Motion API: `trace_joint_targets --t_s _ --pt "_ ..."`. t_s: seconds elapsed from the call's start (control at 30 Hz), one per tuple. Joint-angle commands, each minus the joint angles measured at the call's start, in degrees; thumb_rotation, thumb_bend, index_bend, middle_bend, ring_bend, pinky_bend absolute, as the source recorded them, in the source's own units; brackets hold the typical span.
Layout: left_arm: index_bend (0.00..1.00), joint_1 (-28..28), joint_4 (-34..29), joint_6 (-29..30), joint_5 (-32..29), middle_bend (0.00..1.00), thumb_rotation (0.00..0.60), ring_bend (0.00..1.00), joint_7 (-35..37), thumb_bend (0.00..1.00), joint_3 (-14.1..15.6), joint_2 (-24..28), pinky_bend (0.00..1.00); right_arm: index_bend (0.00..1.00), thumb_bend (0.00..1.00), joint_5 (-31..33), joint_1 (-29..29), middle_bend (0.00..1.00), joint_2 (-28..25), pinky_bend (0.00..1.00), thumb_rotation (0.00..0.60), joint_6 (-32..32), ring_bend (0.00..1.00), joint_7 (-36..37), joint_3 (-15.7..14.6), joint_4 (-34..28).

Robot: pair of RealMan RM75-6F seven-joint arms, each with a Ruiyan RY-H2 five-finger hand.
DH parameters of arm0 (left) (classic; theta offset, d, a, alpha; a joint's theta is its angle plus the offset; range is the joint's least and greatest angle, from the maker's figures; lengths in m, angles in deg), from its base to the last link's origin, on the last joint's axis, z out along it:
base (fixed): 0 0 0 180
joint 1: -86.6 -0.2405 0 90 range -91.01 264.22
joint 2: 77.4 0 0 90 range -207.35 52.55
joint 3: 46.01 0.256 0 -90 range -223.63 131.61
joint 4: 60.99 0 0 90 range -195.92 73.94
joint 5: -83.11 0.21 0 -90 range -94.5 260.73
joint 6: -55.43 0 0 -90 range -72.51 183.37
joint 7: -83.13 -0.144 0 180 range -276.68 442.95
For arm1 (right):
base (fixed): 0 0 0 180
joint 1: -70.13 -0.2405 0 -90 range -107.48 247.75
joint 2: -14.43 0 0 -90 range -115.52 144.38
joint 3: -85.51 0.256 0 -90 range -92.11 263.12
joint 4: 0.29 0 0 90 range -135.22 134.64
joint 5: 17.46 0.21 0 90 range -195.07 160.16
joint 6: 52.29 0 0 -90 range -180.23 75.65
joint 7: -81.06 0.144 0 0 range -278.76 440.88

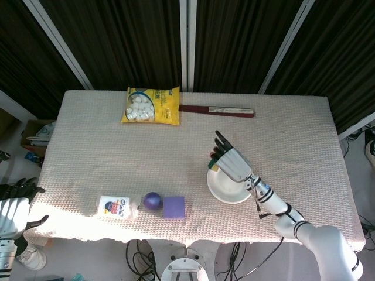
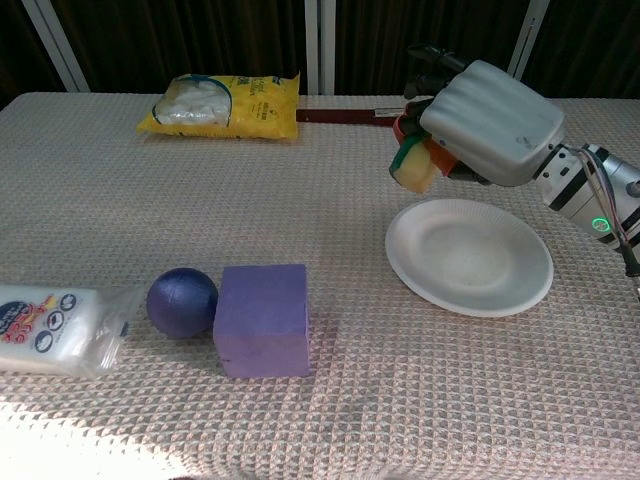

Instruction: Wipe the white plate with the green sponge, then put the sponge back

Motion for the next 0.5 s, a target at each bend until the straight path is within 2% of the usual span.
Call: trace_joint_targets --t_s 0.03,0.2,0.33,0.5 --pt "0.35 0.1 0.0 0.0 0.1 0.12 0.6 0.08 -0.4 0.03 -0.1 -0.3 0.16 0.94 0.73 5.5 -0.1 0.5 -2.9 0.0 0.6 3.6 0.24 3.1 4.2 -4.3" --pt "0.35 0.3 -0.3 0.1 0.4 0.12 0.6 0.08 -1.0 0.03 -0.2 -0.5 0.16 0.81 0.66 12.8 -1.3 0.46 -2.9 0.0 0.6 12.1 0.23 5.2 8.7 -8.1" --pt "0.35 0.0 -0.5 0.4 0.3 0.12 0.6 0.08 -1.2 0.03 -0.1 -0.3 0.16 0.64 0.57 18.3 -2.4 0.41 -1.4 0.0 0.6 18.0 0.22 8.0 11.8 -10.2" --pt "0.35 -0.2 -0.3 0.3 -0.1 0.12 0.6 0.08 -0.9 0.03 0.0 0.0 0.16 0.35 0.44 25.1 -3.8 0.3 -0.2 0.0 0.6 25.9 0.14 8.4 15.2 -11.5"
